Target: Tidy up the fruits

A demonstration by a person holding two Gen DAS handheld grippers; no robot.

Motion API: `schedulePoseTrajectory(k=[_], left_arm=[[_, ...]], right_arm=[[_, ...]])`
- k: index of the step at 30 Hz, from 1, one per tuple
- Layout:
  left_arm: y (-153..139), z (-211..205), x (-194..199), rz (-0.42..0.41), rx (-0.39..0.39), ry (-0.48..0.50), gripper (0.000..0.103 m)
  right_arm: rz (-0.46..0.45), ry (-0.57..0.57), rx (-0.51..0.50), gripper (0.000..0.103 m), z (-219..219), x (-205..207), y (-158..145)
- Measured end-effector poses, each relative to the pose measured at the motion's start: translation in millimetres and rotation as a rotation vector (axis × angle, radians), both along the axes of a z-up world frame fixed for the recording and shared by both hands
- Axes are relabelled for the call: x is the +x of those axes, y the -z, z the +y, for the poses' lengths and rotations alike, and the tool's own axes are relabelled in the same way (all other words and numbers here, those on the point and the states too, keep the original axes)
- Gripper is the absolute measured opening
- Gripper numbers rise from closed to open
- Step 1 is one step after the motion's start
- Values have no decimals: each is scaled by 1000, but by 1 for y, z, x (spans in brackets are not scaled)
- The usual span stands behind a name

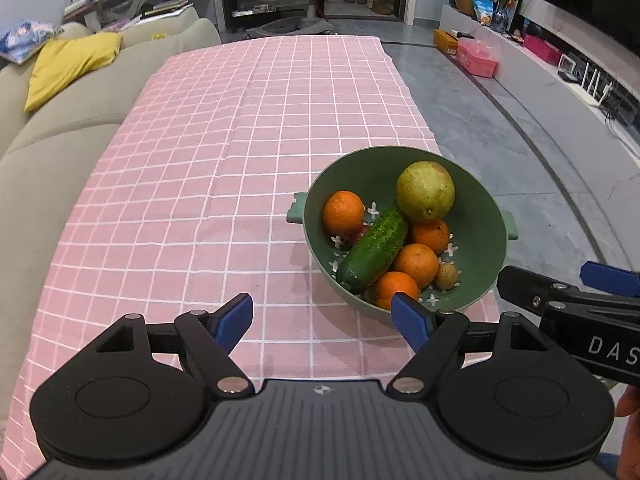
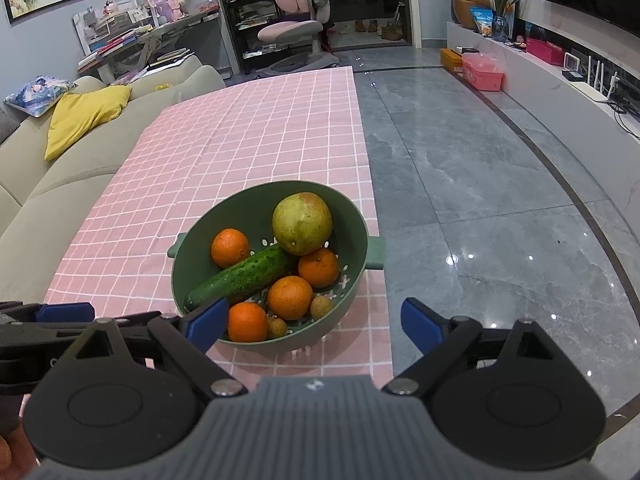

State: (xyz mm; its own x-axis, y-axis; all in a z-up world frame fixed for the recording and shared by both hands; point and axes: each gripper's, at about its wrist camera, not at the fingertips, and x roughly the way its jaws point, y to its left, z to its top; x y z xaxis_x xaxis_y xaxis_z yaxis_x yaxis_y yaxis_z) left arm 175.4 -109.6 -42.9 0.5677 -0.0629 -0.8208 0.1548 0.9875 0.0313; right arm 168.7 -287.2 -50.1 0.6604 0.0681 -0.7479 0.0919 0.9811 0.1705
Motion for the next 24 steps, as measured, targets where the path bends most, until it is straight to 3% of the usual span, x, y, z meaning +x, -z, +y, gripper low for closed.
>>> schedulePoseTrajectory(k=[24], left_arm=[[2,-1,-2,-3,24,8,92]], right_arm=[[5,1,-1,89,0,1,2]])
